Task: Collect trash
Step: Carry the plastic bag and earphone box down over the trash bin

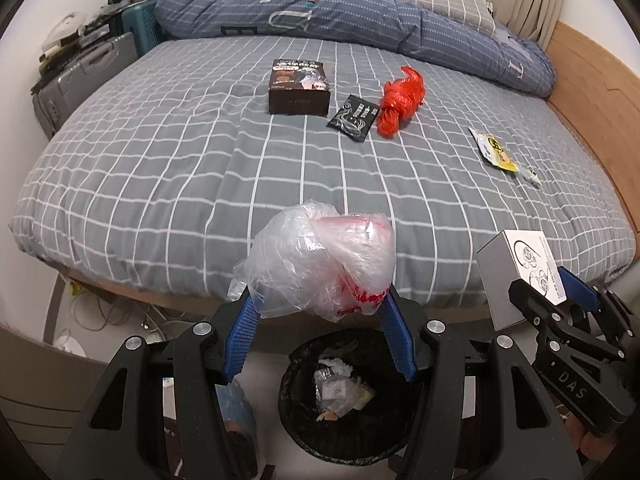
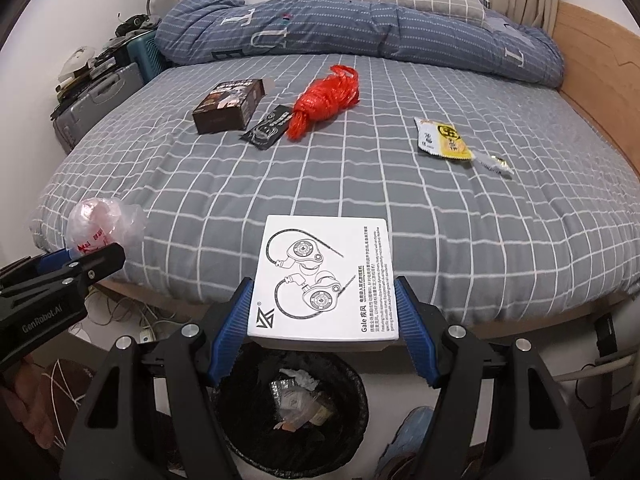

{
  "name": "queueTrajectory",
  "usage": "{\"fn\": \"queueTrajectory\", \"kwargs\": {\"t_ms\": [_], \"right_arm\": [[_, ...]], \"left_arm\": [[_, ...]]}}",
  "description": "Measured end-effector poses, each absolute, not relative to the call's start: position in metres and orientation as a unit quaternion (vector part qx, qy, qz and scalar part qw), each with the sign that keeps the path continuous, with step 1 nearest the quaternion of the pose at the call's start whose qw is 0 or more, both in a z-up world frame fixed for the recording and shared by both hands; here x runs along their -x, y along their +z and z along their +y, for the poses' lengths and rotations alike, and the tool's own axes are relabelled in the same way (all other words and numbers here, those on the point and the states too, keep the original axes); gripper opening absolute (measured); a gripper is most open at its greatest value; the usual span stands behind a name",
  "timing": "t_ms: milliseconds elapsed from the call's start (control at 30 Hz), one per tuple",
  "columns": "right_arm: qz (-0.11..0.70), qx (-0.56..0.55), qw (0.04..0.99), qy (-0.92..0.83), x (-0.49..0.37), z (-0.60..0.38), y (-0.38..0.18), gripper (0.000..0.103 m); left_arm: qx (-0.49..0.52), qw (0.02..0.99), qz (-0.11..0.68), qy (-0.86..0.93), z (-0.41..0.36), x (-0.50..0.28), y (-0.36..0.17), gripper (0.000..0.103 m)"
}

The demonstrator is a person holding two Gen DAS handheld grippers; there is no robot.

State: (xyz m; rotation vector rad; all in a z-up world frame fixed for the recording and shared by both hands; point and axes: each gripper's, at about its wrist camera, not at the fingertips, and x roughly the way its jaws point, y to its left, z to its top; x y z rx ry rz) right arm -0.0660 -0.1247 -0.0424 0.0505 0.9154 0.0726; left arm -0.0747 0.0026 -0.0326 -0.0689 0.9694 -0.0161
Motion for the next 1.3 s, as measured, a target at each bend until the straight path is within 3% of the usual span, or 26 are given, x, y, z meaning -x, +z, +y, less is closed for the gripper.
{"fn": "queueTrajectory", "kwargs": {"t_ms": [567, 1300], "right_arm": [[0.469, -0.008, 0.881, 0.06, 0.112, -0.105, -0.076, 0.066], [0.562, 0.009, 0.823, 0.088, 0.112, -0.06, -0.177, 0.067]], "left_arm": [[0.045, 0.864, 0.502, 0.004, 0.014, 0.129, -0.087, 0.056], [0.062, 0.824, 0.562, 0.024, 0.045, 0.142, -0.174, 0.056]]}}
